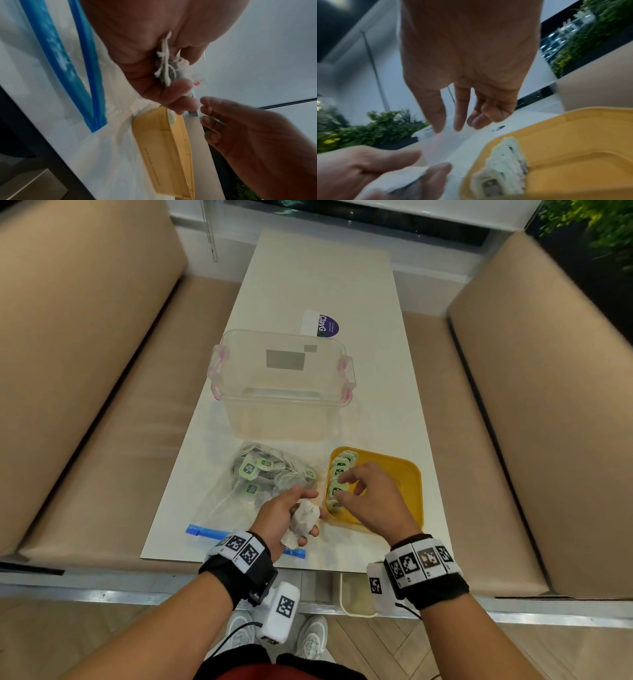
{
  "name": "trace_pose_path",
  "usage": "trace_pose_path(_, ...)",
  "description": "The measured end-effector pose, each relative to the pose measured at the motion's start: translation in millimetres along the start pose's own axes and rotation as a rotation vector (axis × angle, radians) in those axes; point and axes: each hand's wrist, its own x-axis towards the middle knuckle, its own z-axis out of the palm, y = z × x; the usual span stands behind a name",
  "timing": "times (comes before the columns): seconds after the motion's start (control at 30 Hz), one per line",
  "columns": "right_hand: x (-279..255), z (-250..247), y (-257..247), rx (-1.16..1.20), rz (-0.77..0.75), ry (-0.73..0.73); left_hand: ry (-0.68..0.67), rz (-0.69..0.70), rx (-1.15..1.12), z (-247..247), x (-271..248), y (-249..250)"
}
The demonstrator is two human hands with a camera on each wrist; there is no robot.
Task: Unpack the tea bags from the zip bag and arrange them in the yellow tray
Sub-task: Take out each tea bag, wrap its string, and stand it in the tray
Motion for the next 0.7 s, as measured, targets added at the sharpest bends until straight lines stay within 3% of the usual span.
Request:
trace_pose_path(0.13,-2.9,11.9,-17.6,-0.055,-0.031,-0.209,-0.035,0.034,0.037,4.0,-4.4,4.4)
trace_pose_path(0.2,-1.4,19.5,-20.2,-0.087,-0.023,-0.247,-0.049,0.040,0.035,7.6,-6.1,6.7)
trace_pose_path(0.7,4.3,5.7,-14.3,0.140,-0.076,-0.076,-0.034,0.049,0.038,-0.6,2.7,1.8)
